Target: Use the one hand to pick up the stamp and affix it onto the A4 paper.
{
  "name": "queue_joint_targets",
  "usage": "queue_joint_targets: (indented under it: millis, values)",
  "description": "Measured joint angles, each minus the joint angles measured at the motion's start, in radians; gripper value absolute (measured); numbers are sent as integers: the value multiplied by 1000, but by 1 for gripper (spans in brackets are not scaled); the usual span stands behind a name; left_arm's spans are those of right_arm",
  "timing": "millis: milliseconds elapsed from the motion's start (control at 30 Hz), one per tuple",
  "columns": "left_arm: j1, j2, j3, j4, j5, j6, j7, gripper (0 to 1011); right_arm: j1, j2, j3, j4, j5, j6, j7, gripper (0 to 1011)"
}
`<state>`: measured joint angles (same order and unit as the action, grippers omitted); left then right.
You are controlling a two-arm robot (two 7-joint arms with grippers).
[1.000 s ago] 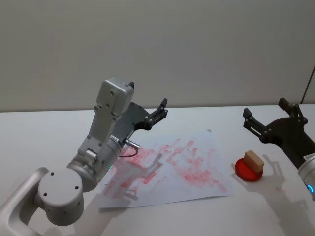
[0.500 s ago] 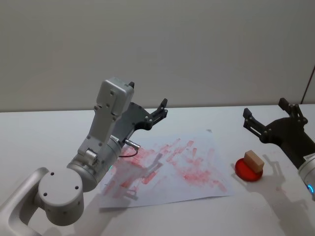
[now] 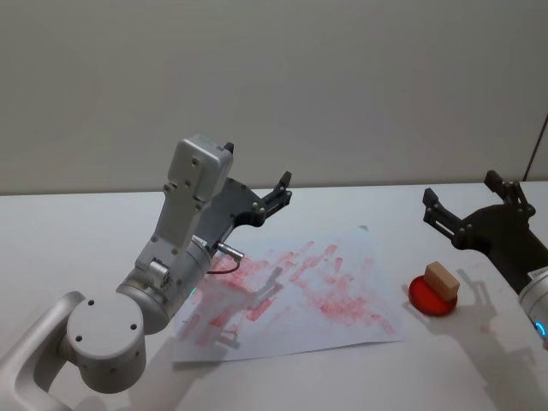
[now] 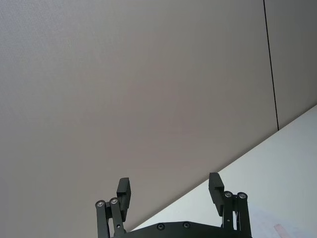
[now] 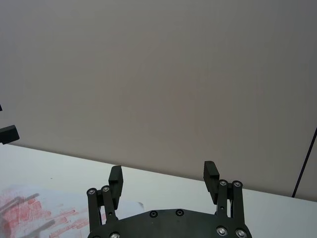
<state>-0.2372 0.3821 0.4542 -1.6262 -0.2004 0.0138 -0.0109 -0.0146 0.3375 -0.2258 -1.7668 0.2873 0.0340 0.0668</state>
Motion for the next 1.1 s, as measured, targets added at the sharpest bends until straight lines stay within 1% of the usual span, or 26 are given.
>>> queue_joint_targets:
  millis: [367, 567, 700, 800, 933, 1000, 1033, 1100]
  values:
    - [0, 0, 0, 0, 0, 0, 0, 1001, -4, 2, 1, -1, 0, 0, -2, 1001]
    - [0, 0, 0, 0, 0, 0, 0, 1001, -39, 14, 4, -28, 10, 12, -32, 1001]
    - [0, 0, 0, 0, 0, 0, 0, 1001, -71, 24, 7, -52, 20, 32, -59, 1001]
    - [0, 0, 0, 0, 0, 0, 0, 1001, -101, 34, 9, -73, 27, 59, -89, 1001]
    - [0, 0, 0, 0, 0, 0, 0, 1001, -120, 39, 10, -86, 30, 85, -108, 1001]
    - [0, 0, 0, 0, 0, 0, 0, 1001, -131, 41, 11, -93, 31, 114, -122, 1001]
    - [0, 0, 0, 0, 0, 0, 0, 1001, -131, 41, 11, -93, 31, 114, -122, 1001]
    - [0, 0, 0, 0, 0, 0, 0, 1001, -134, 42, 11, -94, 31, 138, -130, 1001]
